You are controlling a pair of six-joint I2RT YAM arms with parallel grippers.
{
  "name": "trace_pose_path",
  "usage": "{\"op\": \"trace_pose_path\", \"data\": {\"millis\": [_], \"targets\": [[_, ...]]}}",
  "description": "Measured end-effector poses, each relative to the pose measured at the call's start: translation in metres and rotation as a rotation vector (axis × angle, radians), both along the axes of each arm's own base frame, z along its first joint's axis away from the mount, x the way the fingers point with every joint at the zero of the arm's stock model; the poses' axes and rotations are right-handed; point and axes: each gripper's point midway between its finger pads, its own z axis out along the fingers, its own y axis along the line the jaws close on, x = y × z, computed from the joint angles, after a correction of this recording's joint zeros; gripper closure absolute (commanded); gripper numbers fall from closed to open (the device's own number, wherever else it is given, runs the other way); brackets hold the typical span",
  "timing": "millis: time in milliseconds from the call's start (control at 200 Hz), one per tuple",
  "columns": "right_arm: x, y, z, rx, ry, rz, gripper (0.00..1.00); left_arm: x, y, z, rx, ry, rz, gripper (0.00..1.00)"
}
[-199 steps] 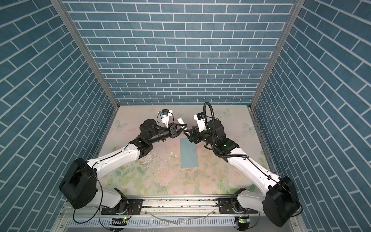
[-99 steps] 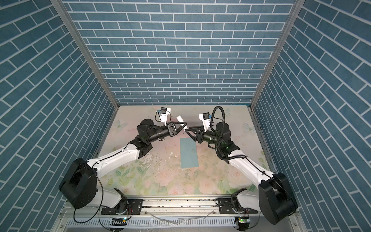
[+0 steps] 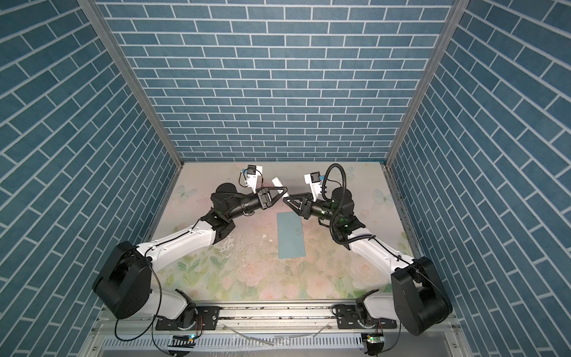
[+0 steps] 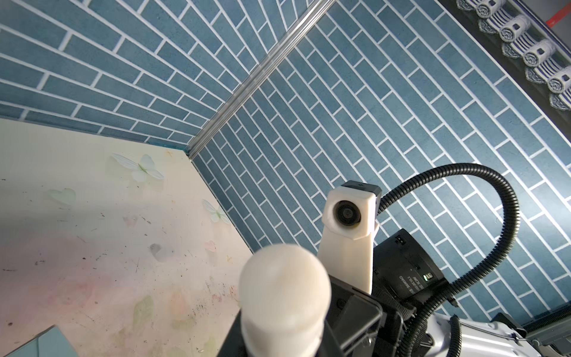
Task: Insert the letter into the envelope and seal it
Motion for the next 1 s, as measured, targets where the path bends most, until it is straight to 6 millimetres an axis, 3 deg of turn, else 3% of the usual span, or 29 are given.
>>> {"op": "trace_pose_path", "data": {"millis": [290, 510, 800, 1000], "targets": [[0.000, 0.001, 0.000, 0.006, -0.001, 0.004, 1.00, 0.001, 0.001, 0.000, -0.012, 0.010, 0.005, 1.00], [-0.001, -0.002, -0.004, -0.062, -0.006, -0.073, 1.00, 0.001, 0.000, -0.005, -0.001, 0.024, 0.008, 1.00], [0.004, 0.006, -0.002, -0.440, -0.231, -0.396, 1.00, 0.005, 0.003, -0.004, 0.000, 0.010, 0.031, 1.00], [0.018, 0.015, -0.008, -0.753, -0.434, -0.604, 1.00, 0.018, 0.008, -0.009, 0.012, 0.005, 0.091, 1.00]]}}
